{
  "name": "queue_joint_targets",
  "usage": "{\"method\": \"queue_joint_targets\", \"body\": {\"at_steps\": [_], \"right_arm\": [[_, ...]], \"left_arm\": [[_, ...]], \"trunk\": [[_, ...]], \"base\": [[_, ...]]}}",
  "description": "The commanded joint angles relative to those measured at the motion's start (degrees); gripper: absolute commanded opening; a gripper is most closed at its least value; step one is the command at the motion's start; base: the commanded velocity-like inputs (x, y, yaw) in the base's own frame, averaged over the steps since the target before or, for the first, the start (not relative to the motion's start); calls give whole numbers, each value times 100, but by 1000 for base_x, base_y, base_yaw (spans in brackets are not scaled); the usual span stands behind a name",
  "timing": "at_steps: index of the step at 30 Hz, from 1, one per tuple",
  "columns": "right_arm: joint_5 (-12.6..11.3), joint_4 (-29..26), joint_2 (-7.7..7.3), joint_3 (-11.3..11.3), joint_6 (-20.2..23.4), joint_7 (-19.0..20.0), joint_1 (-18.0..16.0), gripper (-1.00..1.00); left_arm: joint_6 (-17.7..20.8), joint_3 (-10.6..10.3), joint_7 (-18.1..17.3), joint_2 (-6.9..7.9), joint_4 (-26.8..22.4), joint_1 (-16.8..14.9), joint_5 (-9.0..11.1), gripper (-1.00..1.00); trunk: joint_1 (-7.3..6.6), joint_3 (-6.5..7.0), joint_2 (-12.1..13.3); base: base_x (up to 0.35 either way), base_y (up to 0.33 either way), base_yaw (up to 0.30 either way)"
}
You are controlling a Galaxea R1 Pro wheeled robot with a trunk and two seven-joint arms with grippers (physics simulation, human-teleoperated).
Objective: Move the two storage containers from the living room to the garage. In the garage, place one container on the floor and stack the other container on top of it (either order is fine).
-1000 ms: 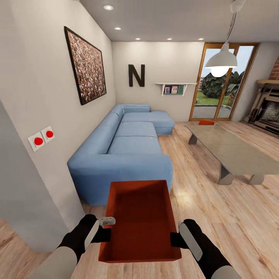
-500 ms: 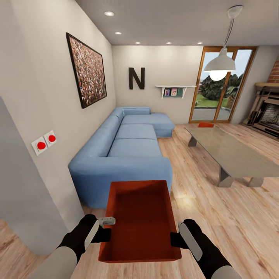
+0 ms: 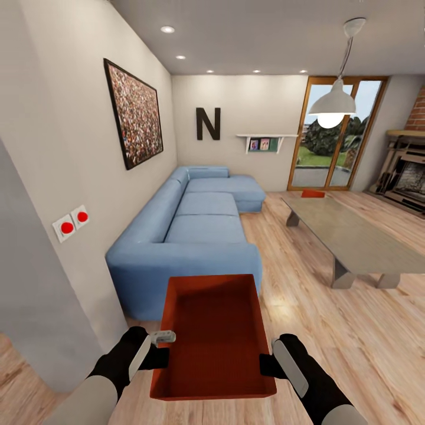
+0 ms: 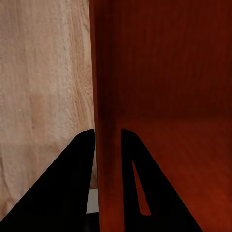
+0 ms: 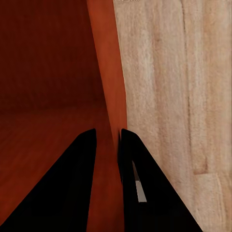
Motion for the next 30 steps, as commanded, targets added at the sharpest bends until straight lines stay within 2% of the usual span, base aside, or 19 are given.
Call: {"method": "queue_joint_targets", "body": {"at_steps": [1,17,30], "right_arm": [[-133,-9,-2,-7,-32,-42,-7,-100],[-133,-7,-2,-7,-32,-40,-7,-100],[-133,-10,-6,-11,-32,-40,-7,-100]], "left_arm": [[26,-14,31,1,-9,0,46,-100],[26,-13,31,1,-9,0,46,-100],[26,-7,31,3,-9,0,63,-100]], "trunk": [[-22,16,36],[-373,428,678],[-373,437,678]], "base": [[0,0,0],[0,0,-41],[0,0,-3]]}}
